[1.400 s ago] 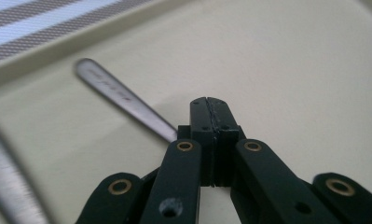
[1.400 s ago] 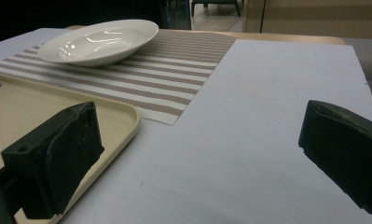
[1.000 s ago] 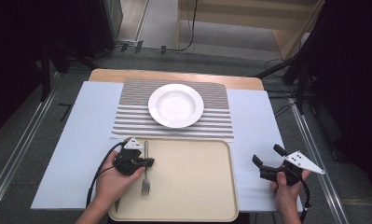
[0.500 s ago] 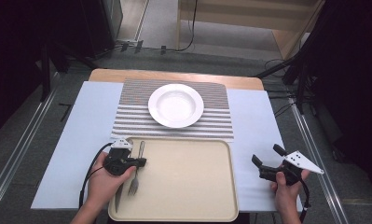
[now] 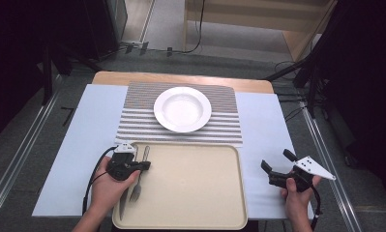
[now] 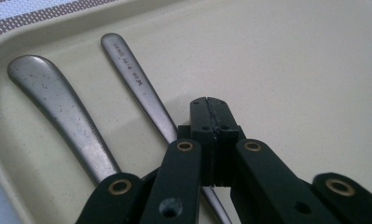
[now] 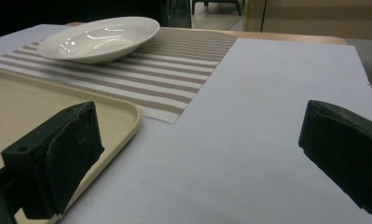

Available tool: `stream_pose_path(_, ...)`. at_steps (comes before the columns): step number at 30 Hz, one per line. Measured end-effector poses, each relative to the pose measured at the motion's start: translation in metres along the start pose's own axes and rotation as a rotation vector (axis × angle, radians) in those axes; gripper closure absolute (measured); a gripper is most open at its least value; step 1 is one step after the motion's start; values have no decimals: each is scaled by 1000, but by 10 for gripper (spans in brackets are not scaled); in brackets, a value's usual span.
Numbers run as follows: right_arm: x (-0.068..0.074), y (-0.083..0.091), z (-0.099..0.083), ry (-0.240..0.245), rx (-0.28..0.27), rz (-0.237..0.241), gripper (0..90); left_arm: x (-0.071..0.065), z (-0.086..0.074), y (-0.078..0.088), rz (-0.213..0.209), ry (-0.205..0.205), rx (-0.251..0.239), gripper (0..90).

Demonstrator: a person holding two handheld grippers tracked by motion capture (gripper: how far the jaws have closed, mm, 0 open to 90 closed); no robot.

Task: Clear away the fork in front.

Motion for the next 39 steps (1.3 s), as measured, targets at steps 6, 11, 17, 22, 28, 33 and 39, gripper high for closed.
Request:
stream_pose_path(6, 0, 0, 0, 4, -2, -2, 0, -1, 5, 9, -21, 0, -73, 821)
stream_pose_path(11, 2, 1, 0, 19, -10, -1, 0, -2, 9, 16, -36, -12, -148, 598)
stream_pose_path(17, 5, 4, 1, 33, -12, -4, 0, 1, 13, 21, -73, 8, -198, 295)
stream_pose_path(22, 5, 5, 1, 40, -19, -2, 0, 4, 16, 24, -127, 17, -250, 89)
stream_pose_path(28, 3, 11, 0, 47, -22, -2, 0, 5, 20, 24, -146, 3, -267, 0)
stream_pose_path(33, 1, 16, 0, 51, -27, -7, 0, 8, 26, 24, -143, 7, -273, 0)
stream_pose_path(39, 2, 18, -3, 44, -32, 0, 0, 16, 35, 22, -147, 32, -296, 0)
Point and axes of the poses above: each handheld gripper's, and its own axes: y roughly backward along the jaws, z roughly out of its top, x roughly to its left, the point moved 1 cm from there along -y, roughly forward along the jaws, and after that the axes turned 8 degrees about -y, right-handed, at the moved point
